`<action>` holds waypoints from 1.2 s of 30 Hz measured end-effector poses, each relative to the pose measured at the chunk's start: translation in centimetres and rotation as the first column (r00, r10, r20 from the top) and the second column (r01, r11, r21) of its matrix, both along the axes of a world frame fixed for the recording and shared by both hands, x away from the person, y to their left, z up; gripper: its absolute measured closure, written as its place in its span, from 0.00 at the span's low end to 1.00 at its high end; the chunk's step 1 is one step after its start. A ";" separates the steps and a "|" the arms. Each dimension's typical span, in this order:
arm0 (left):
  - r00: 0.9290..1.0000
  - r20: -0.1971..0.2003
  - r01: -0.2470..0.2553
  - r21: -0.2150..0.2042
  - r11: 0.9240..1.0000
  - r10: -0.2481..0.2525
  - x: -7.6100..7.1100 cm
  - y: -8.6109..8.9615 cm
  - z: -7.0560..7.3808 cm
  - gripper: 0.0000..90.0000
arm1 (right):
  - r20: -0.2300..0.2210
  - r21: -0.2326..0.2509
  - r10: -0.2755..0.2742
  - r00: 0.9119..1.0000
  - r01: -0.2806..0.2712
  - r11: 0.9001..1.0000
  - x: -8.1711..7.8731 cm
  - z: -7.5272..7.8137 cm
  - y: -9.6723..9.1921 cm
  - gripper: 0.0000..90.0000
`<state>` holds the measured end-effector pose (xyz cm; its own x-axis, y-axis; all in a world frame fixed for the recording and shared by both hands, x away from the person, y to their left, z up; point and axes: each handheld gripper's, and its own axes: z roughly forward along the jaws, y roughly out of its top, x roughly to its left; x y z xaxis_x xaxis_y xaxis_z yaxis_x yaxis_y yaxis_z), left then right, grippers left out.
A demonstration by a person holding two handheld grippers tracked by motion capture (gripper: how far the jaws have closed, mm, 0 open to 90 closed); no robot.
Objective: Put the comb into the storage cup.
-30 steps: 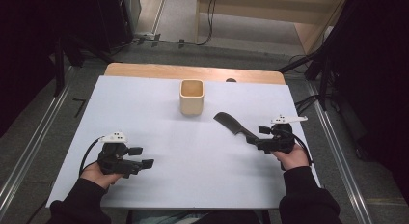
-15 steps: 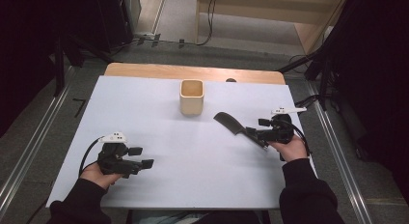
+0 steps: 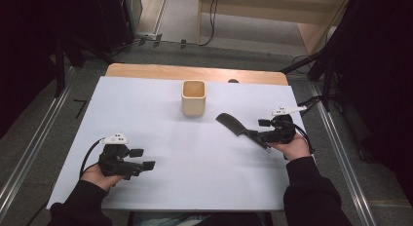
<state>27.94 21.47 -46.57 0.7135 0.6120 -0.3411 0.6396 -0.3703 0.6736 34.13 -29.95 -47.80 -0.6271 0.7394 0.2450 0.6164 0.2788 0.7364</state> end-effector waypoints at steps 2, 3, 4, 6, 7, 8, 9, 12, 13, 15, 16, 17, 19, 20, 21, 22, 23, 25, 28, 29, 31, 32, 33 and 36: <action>1.000 0.000 -0.002 0.000 1.000 0.002 0.0 0.0 0.0 0.28 | 0.008 -0.010 -0.004 1.000 0.005 1.000 0.1 -0.2 -0.1 0.23; 1.000 -0.001 -0.001 -0.001 1.000 0.001 0.0 0.1 0.0 0.28 | 0.006 -0.013 -0.008 1.000 0.008 1.000 0.0 -0.3 -0.2 0.23; 1.000 0.000 -0.001 -0.002 1.000 0.001 0.0 0.1 0.0 0.28 | 0.005 -0.010 -0.009 1.000 0.010 1.000 0.0 -0.4 -0.3 0.23; 1.000 0.000 -0.002 -0.003 1.000 0.002 0.0 0.1 0.0 0.28 | 0.005 -0.014 -0.022 1.000 0.022 1.000 0.0 -0.5 -0.5 0.23; 1.000 0.000 -0.003 -0.004 1.000 0.003 0.0 0.1 0.0 0.28 | 0.004 -0.007 -0.028 1.000 0.028 1.000 0.0 -0.6 -0.6 0.24; 1.000 0.000 -0.002 -0.002 1.000 0.002 0.0 0.1 0.0 0.28 | 0.006 -0.003 -0.030 1.000 0.030 1.000 0.0 -0.6 -0.7 0.24; 1.000 0.001 -0.001 -0.002 1.000 0.001 0.0 0.1 0.0 0.28 | 0.004 -0.007 -0.035 0.999 0.035 0.999 -0.1 -0.7 -0.8 0.24; 1.000 0.001 -0.001 -0.002 1.000 0.001 0.0 0.1 0.0 0.28 | 0.010 -0.014 -0.031 0.999 0.031 0.999 -0.1 -0.8 -0.8 0.24; 1.000 0.000 -0.001 -0.002 1.000 0.001 0.0 0.1 0.0 0.28 | 0.010 -0.017 -0.031 0.999 0.031 0.999 -0.1 -0.9 -0.8 0.24; 1.000 0.001 -0.001 -0.002 1.000 0.001 0.0 0.1 0.0 0.28 | 0.002 -0.028 -0.034 0.999 0.034 0.999 -0.1 -1.0 -0.8 0.24; 1.000 0.000 -0.001 -0.003 1.000 0.001 0.0 0.1 0.0 0.28 | -0.002 -0.031 -0.033 0.999 0.033 0.999 -0.1 -1.1 -0.7 0.24; 1.000 0.001 -0.001 -0.003 1.000 0.001 0.0 0.1 0.0 0.28 | -0.002 -0.034 -0.033 0.999 0.033 0.999 -0.1 -1.2 -0.7 0.24; 1.000 0.000 -0.001 -0.002 1.000 0.001 0.0 0.1 0.0 0.28 | -0.001 -0.037 -0.032 0.999 0.032 0.999 -0.1 -1.3 -0.8 0.24; 1.000 0.001 -0.002 -0.002 1.000 0.002 0.0 0.1 0.0 0.28 | 0.000 -0.037 -0.032 0.999 0.032 0.999 -0.1 -1.4 -0.9 0.24; 1.000 0.000 -0.003 -0.003 1.000 0.003 0.0 0.1 0.0 0.28 | 0.000 -0.032 -0.040 0.999 0.040 0.999 -0.1 -1.5 -0.9 0.25; 1.000 0.000 -0.004 -0.003 1.000 0.004 0.0 0.1 0.0 0.28 | -0.003 -0.028 -0.043 0.999 0.043 0.999 -0.1 -1.6 -1.0 0.25; 1.000 0.000 -0.005 -0.004 1.000 0.005 0.0 0.1 0.0 0.28 | -0.002 -0.027 -0.045 0.999 0.045 0.999 -0.1 -1.7 -1.1 0.25; 1.000 0.000 -0.004 -0.003 1.000 0.004 0.0 0.2 0.0 0.28 | -0.001 -0.024 -0.047 0.999 0.047 0.999 -0.1 -1.9 -1.2 0.26; 1.000 0.002 -0.005 -0.004 1.000 0.005 0.0 0.2 0.0 0.28 | 0.009 -0.020 -0.049 0.999 0.050 0.999 -0.2 -2.3 -1.4 0.27; 1.000 0.002 -0.004 -0.007 1.000 0.004 0.0 0.2 0.0 0.28 | 0.005 -0.021 -0.049 0.999 0.049 0.999 -0.2 -2.5 -1.5 0.27; 1.000 0.004 -0.004 -0.010 1.000 0.004 0.0 0.3 0.1 0.28 | -0.004 -0.029 -0.053 0.999 0.053 0.998 -0.2 -2.7 -1.5 0.27; 1.000 0.003 -0.010 -0.012 1.000 0.011 0.1 0.3 0.1 0.28 | -0.010 -0.035 -0.054 0.998 0.054 0.998 -0.3 -2.9 -1.5 0.27; 1.000 0.003 -0.011 -0.011 1.000 0.011 0.1 0.4 0.1 0.28 | -0.012 -0.043 -0.052 0.999 0.051 0.998 -0.2 -3.0 -1.5 0.27; 1.000 0.001 -0.011 -0.016 1.000 0.011 0.3 0.4 0.1 0.28 | -0.023 -0.068 -0.056 0.998 0.054 0.996 -0.5 -3.6 -1.3 0.30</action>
<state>28.20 21.87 -46.44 0.7074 0.6142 -0.3498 0.6427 -0.3529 0.6801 33.67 -31.30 -51.44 -0.5793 0.7880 0.2085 0.6499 0.2920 0.7017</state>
